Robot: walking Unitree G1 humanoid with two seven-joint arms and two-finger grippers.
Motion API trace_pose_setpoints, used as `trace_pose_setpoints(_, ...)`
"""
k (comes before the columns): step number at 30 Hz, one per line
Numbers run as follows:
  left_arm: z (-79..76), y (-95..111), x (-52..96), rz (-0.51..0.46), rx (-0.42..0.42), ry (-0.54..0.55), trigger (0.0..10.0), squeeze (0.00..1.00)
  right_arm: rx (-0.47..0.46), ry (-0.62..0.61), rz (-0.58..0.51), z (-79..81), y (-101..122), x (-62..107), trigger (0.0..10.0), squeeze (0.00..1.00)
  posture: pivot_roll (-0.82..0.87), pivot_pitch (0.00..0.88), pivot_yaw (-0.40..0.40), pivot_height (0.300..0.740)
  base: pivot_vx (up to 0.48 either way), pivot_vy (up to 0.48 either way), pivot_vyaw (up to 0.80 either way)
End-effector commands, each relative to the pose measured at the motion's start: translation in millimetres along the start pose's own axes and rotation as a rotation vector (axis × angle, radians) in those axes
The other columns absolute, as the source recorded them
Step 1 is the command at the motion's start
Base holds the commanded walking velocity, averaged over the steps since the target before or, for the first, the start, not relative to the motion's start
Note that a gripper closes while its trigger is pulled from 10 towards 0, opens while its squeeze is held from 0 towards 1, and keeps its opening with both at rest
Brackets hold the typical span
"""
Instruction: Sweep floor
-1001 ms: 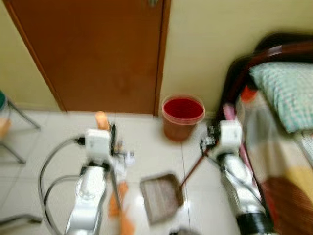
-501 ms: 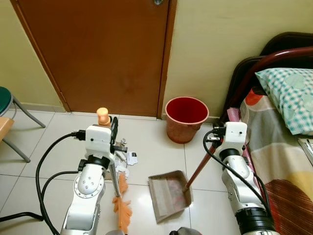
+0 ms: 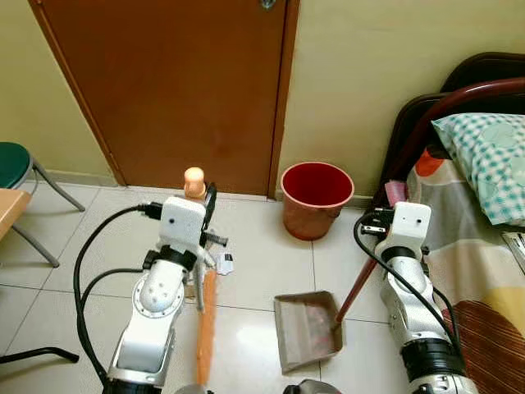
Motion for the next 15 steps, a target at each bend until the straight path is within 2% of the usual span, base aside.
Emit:
trace_pose_setpoints(1,8.7,11.1,-8.0,-0.063,-0.071,0.003,10.0,0.0,-0.006,-0.008,-0.048,-0.7,13.7,-4.3,10.0,0.0,-0.01,0.056,-0.027,0.74,0.0,0.0,0.0)
trace_pose_setpoints(3,8.7,9.9,-10.4,-0.064,-0.084,-0.001,10.0,0.0,-0.012,-0.011,-0.046,-1.6,13.5,-4.4,10.0,0.0,-0.02,0.06,-0.029,0.74,0.0,0.0,0.0)
trace_pose_setpoints(5,9.4,6.4,-17.9,-0.062,-0.082,-0.005,10.0,0.0,-0.047,-0.012,-0.034,-3.2,12.4,-4.5,10.0,0.0,-0.03,0.068,-0.028,0.74,0.0,0.0,0.0)
trace_pose_setpoints(7,6.6,0.8,-25.7,-0.057,-0.079,-0.024,10.0,0.0,-0.044,-0.026,-0.038,-6.3,13.6,-5.2,10.0,0.0,-0.04,0.072,-0.027,0.74,0.0,0.0,0.0)
trace_pose_setpoints(10,-4.0,-10.5,-37.0,-0.043,-0.08,-0.08,10.0,0.0,-0.053,-0.053,-0.042,-10.4,16.1,-6.6,10.0,0.0,-0.05,0.08,-0.027,0.74,0.0,0.0,0.0)
trace_pose_setpoints(15,-16.1,-20.9,-45.3,-0.027,-0.082,-0.145,10.0,0.0,-0.056,-0.053,-0.047,-10.6,18.2,-6.1,10.0,0.0,-0.07,0.093,-0.027,0.74,0.0,0.0,0.0)
Point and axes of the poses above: a point about 5 cm out from each wrist's last joint towards the gripper, its own x axis pointing back from the gripper into the wrist, its own y axis along the axis of the wrist's last joint, z = x × y, the point moved 5 cm from there along -x, pointing out of the wrist towards the gripper, and after that the axes turned 10 degrees about -x, right-handed, at the moved point
